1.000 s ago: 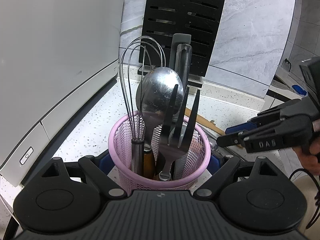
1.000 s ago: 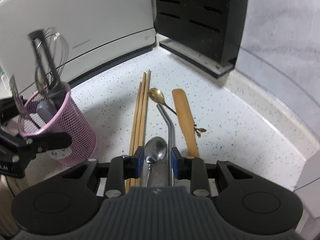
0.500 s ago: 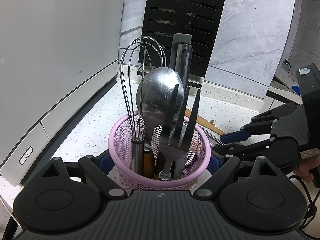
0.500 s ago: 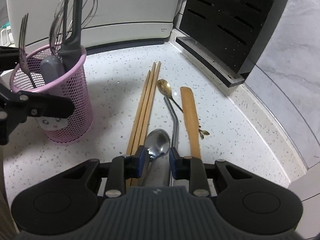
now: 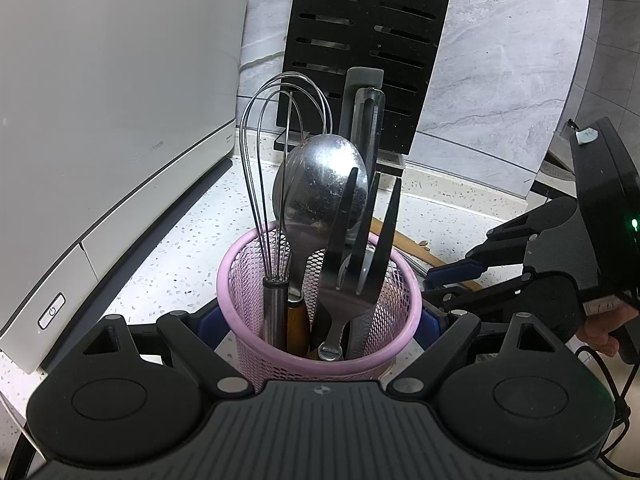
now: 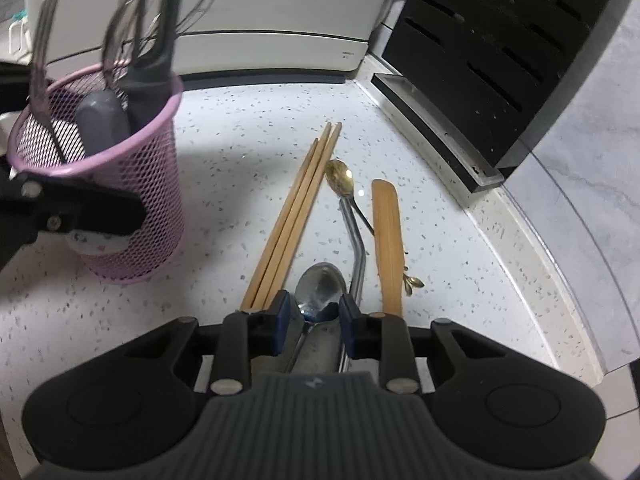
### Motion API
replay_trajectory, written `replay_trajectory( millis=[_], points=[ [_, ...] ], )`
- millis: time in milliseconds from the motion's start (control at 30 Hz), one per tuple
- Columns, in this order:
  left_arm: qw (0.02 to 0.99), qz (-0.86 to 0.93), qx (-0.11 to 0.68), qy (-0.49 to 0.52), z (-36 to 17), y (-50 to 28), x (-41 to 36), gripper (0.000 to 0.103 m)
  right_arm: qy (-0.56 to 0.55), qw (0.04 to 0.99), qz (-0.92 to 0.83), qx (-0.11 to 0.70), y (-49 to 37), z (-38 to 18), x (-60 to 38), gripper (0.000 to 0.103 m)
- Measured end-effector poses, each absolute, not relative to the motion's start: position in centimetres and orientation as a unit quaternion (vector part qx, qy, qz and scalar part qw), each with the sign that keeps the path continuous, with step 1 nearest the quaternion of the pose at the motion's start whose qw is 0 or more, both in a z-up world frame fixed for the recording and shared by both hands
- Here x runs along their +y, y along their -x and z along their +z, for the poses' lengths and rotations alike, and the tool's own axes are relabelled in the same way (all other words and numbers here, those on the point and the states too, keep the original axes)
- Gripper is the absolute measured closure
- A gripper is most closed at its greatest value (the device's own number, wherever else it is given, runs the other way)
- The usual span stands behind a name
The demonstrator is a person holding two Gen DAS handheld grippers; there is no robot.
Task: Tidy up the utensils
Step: 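Close the right gripper on the silver spoon's handle, then lift the silver spoon with the right gripper over the pink cup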
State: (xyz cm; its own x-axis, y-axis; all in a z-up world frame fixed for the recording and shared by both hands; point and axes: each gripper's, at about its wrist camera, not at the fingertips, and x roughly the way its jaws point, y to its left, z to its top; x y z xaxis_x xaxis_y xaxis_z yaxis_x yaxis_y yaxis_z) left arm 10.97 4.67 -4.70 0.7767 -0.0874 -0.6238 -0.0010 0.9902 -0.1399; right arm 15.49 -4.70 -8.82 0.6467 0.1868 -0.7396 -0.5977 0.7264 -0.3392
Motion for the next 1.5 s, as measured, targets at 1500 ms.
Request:
replay_trajectory(
  millis=[1500],
  points=[
    [0.940, -0.025, 0.334, 0.066, -4.8, -11.0, 4.7, 0.000, -0.170, 0.903, 0.324, 0.226, -13.8, 0.9, -10.8, 0.103]
  ],
)
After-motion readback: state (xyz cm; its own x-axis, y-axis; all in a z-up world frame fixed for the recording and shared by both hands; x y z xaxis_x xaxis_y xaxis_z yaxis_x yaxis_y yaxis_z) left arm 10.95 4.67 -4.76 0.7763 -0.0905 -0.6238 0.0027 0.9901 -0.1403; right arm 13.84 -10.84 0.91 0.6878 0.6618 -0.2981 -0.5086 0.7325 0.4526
